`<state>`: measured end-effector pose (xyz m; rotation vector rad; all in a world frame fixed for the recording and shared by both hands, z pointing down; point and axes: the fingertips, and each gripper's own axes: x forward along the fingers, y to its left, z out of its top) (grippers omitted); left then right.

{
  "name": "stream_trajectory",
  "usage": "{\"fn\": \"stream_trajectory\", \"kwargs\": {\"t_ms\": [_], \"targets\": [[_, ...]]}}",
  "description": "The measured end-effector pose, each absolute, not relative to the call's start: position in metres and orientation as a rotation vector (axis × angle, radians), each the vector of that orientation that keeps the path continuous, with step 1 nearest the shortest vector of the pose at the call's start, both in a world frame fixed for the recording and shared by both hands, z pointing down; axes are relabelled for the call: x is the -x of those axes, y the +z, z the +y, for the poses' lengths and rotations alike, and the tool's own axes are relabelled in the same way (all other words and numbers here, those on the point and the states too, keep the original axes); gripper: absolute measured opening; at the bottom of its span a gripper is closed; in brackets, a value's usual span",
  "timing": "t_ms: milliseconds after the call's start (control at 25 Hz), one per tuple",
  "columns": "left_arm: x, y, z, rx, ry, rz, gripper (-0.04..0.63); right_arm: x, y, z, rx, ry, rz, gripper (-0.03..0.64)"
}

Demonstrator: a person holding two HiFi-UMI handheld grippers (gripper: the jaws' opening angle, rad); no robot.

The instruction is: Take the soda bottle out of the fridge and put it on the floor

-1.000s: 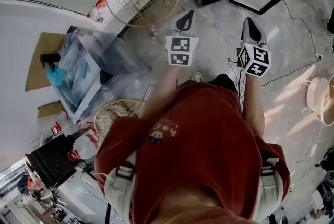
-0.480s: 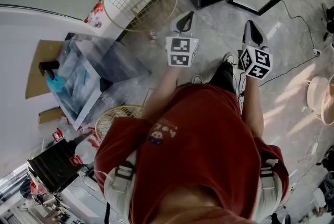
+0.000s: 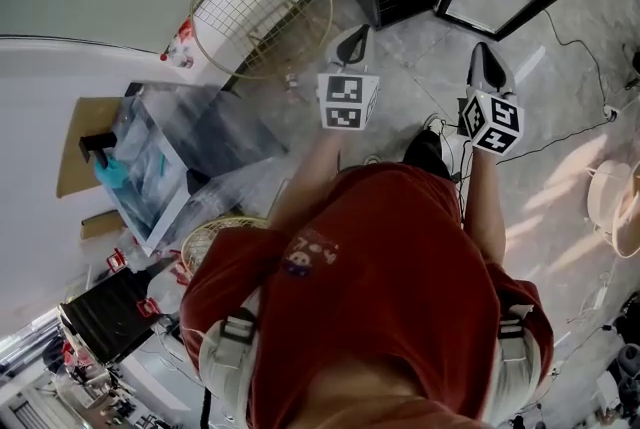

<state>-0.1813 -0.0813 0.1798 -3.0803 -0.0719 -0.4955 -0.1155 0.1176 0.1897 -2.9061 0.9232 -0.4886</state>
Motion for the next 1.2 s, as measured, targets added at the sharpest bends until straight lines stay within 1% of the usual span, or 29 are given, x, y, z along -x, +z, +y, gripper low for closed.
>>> {"fn": "stream_trajectory", "kwargs": {"t_ms": [760, 960, 1200], "targets": [[-0.005, 0.174, -0.009, 3.044, -0.53, 0.077, 0.0, -0.083, 0.193, 0.168, 2.828, -0.496, 1.116, 0.002], [-0.033, 0.178, -0.007, 3.044, -0.542, 0.136, 0.0, -0.116, 0.201, 0.164, 2.796, -0.511, 1.177, 0.002], [-0.041, 0.191, -0.027, 3.059, -0.559, 0.181, 0.0, -0.133, 0.211, 0.139, 2.797, -0.519, 1.189, 0.002]]}}
